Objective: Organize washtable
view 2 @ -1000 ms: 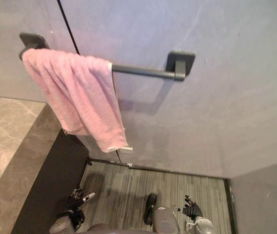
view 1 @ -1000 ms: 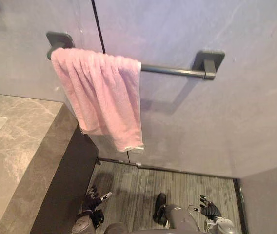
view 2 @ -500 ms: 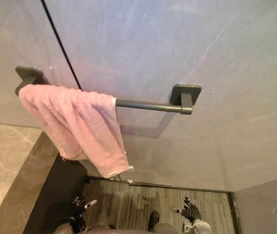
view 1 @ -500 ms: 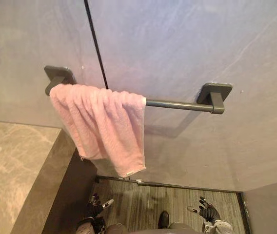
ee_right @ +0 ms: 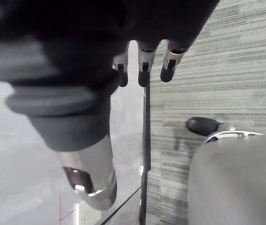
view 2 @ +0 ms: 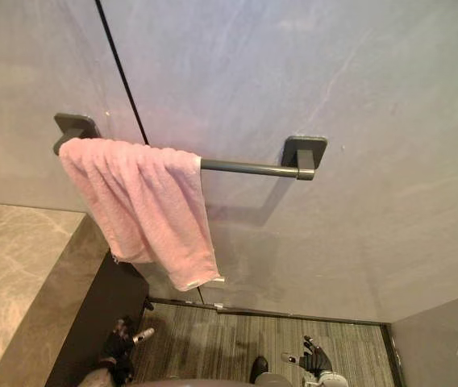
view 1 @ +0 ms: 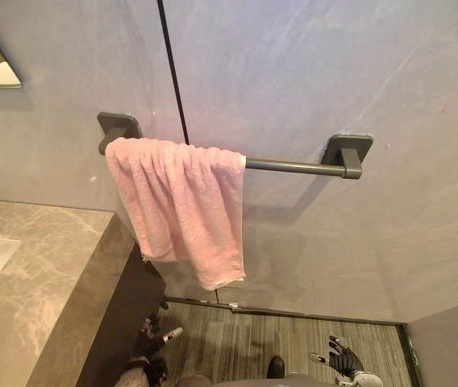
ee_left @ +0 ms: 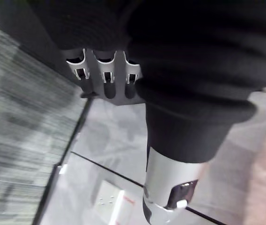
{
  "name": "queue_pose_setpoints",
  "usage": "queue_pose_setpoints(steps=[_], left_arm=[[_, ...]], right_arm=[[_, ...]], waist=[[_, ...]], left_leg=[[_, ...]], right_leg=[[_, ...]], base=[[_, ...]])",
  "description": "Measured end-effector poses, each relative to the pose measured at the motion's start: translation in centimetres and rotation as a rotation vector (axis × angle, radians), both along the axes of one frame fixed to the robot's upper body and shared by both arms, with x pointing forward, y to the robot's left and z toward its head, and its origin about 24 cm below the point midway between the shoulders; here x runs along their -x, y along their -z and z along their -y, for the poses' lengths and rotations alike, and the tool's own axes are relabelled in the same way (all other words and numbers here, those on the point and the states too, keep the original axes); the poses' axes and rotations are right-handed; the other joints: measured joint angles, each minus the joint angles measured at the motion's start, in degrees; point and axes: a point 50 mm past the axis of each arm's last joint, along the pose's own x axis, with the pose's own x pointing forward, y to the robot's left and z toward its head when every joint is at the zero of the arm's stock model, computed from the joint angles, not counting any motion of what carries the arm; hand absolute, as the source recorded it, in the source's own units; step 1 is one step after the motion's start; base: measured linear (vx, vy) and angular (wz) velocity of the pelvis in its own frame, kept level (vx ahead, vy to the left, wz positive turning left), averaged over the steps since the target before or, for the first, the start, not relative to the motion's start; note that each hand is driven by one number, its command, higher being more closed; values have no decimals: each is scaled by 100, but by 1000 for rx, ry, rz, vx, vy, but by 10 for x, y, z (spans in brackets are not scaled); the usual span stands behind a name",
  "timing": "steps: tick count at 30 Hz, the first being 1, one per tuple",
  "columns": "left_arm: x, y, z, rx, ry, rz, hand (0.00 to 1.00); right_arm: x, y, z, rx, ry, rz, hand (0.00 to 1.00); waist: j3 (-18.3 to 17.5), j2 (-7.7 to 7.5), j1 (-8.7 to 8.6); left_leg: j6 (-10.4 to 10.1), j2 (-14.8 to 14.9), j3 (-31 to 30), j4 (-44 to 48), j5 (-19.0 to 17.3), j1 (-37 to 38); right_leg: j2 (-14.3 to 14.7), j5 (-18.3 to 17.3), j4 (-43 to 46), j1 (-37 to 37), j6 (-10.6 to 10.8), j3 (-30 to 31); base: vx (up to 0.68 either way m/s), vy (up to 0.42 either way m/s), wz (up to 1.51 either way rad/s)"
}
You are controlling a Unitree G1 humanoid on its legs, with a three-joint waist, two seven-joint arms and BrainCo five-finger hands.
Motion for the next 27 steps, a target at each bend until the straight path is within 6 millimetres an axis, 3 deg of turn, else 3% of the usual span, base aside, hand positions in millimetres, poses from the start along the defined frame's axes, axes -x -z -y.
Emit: queue_pose_setpoints(steps=[4,12,18,27], left_arm=[[-25,-44,-7,-62,28,234,0],[-38,-79,-3,-74,70,404,0],[-55,-119,-8,-163,143,569,0],[-67,-140,-14,-222,192,648,0]], right_arm=[[-1,-2,6,21,-20,-1,0],[-4,-2,5,30,-52,-3,0],[-18,-6,5,34,-67,30,0],[-24,-8,7,38,-72,35,0]], waist=[[-5,-6,1],[-89,-67,1],[-247,-23,-4],[-279,-48,-16]], left_leg=[[17,-94,-166,-82,-2,0],[7,-111,-334,-140,13,-20],[66,-181,-462,-167,51,27],[172,-203,-444,-67,-24,15]], right_leg=[[-79,6,-19,-14,25,-36],[-80,-43,-1,3,111,-135],[-59,-50,0,8,111,-187],[-121,-41,-1,17,113,-152]], base=[[-59,30,5],[44,32,8],[109,38,4],[-19,15,-2]])
